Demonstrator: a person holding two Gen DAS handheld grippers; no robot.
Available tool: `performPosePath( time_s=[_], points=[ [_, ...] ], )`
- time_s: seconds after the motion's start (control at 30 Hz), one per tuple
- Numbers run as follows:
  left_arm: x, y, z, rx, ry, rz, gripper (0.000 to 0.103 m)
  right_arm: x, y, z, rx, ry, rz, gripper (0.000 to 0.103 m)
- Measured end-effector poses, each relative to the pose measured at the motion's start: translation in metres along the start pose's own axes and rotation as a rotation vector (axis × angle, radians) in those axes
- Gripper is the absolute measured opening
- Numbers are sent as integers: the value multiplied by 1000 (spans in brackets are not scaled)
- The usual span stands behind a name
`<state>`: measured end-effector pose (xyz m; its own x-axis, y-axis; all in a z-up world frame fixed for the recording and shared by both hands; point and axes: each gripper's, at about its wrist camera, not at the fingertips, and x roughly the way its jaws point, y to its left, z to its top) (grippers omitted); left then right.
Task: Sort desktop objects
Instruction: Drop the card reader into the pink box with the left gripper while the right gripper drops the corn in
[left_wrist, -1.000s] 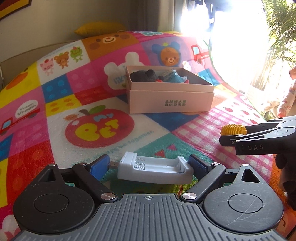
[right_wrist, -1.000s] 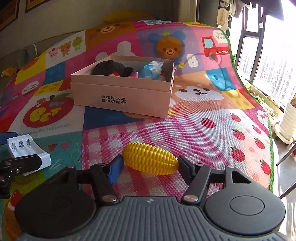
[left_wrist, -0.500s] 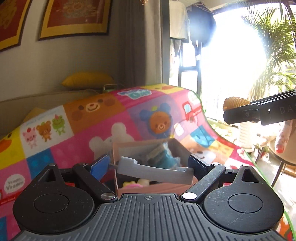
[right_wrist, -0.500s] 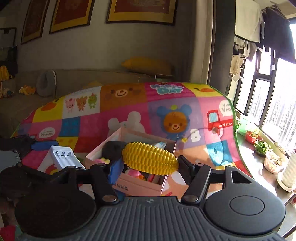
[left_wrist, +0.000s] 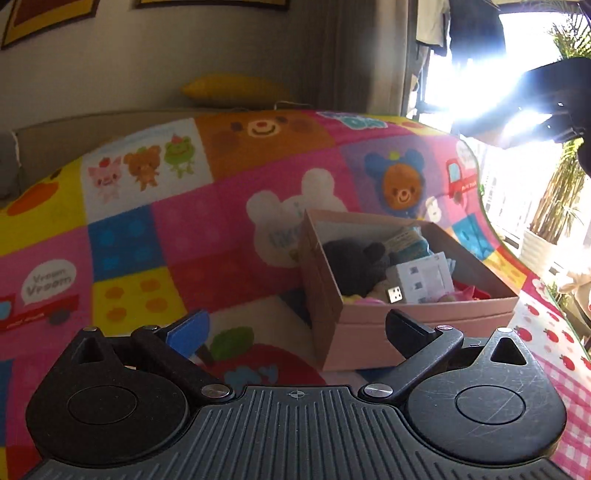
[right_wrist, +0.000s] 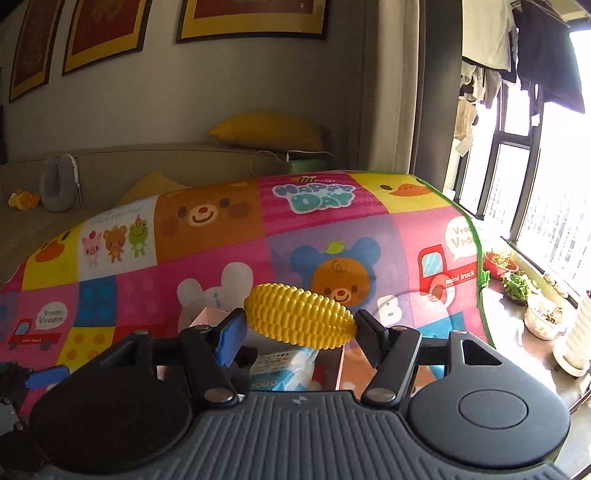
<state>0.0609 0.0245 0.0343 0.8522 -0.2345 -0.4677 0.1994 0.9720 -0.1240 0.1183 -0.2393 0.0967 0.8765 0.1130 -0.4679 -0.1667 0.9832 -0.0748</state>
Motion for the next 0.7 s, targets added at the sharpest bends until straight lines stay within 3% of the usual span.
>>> performPosePath(
  time_s=[0.13, 0.2, 0.23, 0.37, 0.6, 0.7],
  points=[
    [-5, 10, -13, -17, 23, -13, 103, 35, 23, 25, 40, 17, 51, 64],
    [-8, 14, -16, -19, 24, -22, 103, 57, 36, 35, 37, 25, 51, 69],
    [-9, 16, -17, -21, 23, -26, 103, 68, 41, 37, 29, 42, 49, 76],
    [-10, 20, -23, -27, 27, -48, 103, 87, 43, 29, 56, 106, 29, 77],
    [1, 15, -25, -32, 73, -60, 103, 62, 28, -17, 24, 115, -33, 86],
    [6, 9, -26, -8, 112, -28, 103, 25, 20, -50, 61, 91, -19, 100]
  ],
)
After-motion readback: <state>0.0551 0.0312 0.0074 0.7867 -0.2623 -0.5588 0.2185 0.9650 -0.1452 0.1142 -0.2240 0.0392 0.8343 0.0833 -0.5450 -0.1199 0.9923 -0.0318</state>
